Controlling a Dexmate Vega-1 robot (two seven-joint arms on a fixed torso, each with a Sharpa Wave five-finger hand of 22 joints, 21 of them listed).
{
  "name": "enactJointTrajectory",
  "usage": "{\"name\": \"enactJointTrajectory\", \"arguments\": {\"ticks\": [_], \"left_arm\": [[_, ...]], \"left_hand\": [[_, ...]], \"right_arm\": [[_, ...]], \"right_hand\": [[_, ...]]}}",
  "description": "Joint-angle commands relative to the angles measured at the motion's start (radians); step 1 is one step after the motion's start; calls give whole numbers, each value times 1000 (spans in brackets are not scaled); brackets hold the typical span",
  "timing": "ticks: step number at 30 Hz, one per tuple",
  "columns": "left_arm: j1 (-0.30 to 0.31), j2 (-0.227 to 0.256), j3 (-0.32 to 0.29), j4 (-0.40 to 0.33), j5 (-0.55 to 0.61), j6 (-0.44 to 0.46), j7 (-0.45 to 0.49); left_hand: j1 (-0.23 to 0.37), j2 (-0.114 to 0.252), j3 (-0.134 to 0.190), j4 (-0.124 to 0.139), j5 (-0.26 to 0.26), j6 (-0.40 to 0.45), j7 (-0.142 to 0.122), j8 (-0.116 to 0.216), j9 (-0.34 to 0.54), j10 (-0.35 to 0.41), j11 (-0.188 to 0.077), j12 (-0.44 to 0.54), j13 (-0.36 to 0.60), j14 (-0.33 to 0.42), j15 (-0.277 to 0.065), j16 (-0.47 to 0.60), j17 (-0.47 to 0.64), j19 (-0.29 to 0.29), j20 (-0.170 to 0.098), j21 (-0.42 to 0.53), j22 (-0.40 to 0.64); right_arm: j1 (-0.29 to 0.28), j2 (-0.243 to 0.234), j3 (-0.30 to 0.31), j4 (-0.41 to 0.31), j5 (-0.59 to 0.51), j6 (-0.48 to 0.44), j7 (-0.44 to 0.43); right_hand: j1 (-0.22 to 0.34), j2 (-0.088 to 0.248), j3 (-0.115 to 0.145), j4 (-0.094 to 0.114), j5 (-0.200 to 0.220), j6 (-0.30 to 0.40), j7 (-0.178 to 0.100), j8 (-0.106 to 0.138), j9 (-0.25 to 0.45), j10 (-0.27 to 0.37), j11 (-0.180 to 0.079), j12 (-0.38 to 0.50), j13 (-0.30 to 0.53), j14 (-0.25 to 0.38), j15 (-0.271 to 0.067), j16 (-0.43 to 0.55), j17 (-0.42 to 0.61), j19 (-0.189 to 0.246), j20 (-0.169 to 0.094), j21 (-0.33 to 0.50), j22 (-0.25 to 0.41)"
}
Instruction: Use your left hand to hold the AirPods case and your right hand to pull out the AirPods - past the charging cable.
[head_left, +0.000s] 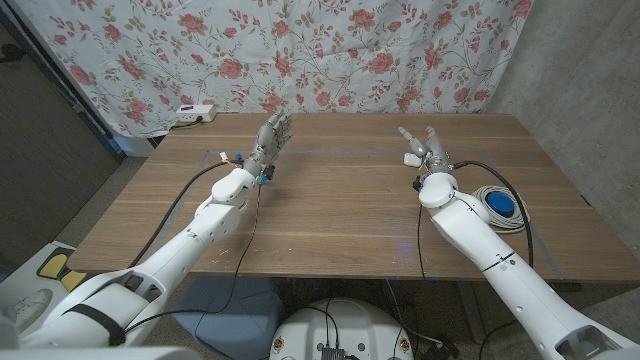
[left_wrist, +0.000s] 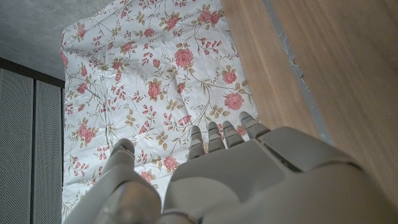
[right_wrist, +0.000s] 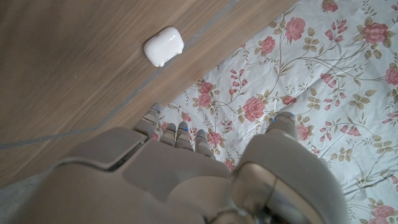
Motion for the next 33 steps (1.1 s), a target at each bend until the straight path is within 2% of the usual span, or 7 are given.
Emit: {"name": "enactJointTrajectory", "arguments": {"ticks": [1,6,10,17,24,33], "left_arm": [[-39,-14,14,60,-4,-15,-37],[-35,-27,8,72,-18,-31,-36],[-31,-17,10,60,-24,-29,-52],[-26,-16,6,63,-32,-39,-56],[-21,-14,3,60,-33,-50,-52],[-9,-10,4,48,-30,-52,-44]], "left_hand": [[4,4,3,-4,5,10,-1,3,3,8,5,-1,2,-6,-1,-1,4,-2,0,3,5],[4,4,2,-4,5,9,-3,2,3,8,6,-2,3,-7,-1,-1,4,-2,0,3,5],[4,5,2,-4,5,11,-3,2,3,9,7,-2,3,-7,-2,-1,4,-2,-1,3,5],[4,5,1,-5,5,10,-2,1,3,8,4,-2,3,-7,-1,-1,4,-2,0,3,5],[5,5,1,-5,5,12,-2,1,3,9,5,-2,3,-7,0,-1,4,-2,0,3,5],[5,6,1,-5,5,11,-2,1,3,10,5,-2,3,-7,0,-1,4,-2,0,3,5]], "right_arm": [[10,25,-11,0,-27,-61,-25],[16,27,-19,1,-34,-74,-21],[19,28,-25,0,-41,-81,-20],[29,33,-38,-15,-59,-139,-18],[36,38,-45,-29,-72,-185,-18],[59,34,-76,-43,-107,-264,-12]], "right_hand": [[15,0,7,-8,-4,-8,3,10,2,15,4,9,5,-26,6,9,5,12,2,6,2],[23,-1,10,-11,-6,-7,3,10,2,17,4,11,5,-20,8,11,5,15,1,6,2],[29,-1,12,-13,-7,-6,3,11,2,23,10,13,5,-14,15,14,5,17,2,7,2],[38,-4,16,-15,-11,-6,4,11,3,38,32,19,6,-2,38,17,6,26,8,8,2],[39,-12,15,-13,-16,0,11,12,3,58,46,27,6,15,50,23,7,54,19,17,2],[39,-18,15,-10,-18,1,14,12,3,94,48,40,8,36,55,29,8,72,26,19,2]]}}
